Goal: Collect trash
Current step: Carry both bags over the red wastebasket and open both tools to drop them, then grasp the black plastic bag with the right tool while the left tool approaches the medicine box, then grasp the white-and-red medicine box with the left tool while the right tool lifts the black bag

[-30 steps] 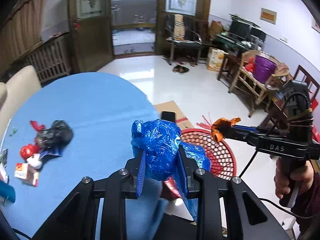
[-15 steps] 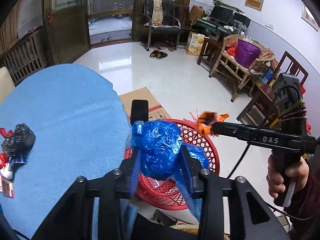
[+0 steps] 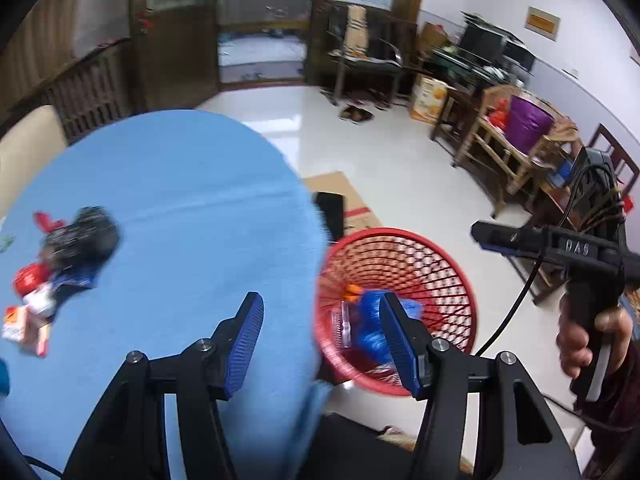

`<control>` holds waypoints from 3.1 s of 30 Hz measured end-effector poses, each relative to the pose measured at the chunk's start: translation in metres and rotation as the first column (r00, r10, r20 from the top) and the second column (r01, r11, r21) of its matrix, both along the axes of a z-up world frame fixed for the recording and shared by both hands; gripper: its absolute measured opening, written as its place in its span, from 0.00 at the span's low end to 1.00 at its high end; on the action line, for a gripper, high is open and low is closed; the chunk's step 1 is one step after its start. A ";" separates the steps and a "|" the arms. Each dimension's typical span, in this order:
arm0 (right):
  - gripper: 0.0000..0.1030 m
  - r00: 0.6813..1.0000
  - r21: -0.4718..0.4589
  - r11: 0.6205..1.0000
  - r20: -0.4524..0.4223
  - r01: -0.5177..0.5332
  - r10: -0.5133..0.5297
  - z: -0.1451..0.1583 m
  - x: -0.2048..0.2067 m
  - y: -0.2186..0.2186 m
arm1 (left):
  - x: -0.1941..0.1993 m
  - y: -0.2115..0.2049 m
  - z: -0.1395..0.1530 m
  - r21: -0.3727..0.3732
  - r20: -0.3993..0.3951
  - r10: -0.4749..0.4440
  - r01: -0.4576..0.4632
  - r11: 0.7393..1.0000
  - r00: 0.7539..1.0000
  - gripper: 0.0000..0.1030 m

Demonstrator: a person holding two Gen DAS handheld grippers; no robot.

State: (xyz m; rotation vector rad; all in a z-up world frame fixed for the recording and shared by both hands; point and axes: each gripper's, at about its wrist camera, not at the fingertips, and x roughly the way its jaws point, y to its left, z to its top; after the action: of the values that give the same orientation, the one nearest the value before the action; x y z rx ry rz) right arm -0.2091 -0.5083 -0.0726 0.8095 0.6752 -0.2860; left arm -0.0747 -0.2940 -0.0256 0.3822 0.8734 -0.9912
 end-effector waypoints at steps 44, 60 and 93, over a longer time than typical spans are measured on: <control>0.63 0.878 -0.007 0.877 0.001 -0.480 0.480 0.016 0.282 0.189 | 0.249 0.250 -0.033 0.039 -0.174 0.756 -0.763 0.645 0.631 0.66; 0.69 0.941 0.353 0.919 -0.210 -0.179 0.264 -0.040 0.431 0.161 | 0.295 0.232 -0.071 0.127 -0.292 0.794 -0.802 0.584 0.533 0.66; 0.31 0.946 0.195 0.948 -0.155 -0.252 0.284 -0.046 0.316 0.146 | 0.252 0.231 -0.036 0.073 -0.144 0.743 -0.742 0.666 0.653 0.72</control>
State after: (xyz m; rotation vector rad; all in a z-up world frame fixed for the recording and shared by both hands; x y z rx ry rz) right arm 0.1070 -0.3621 -0.1185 0.8512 0.9825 -0.0523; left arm 0.1776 -0.0626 -0.0618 -0.0805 1.0563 -0.2373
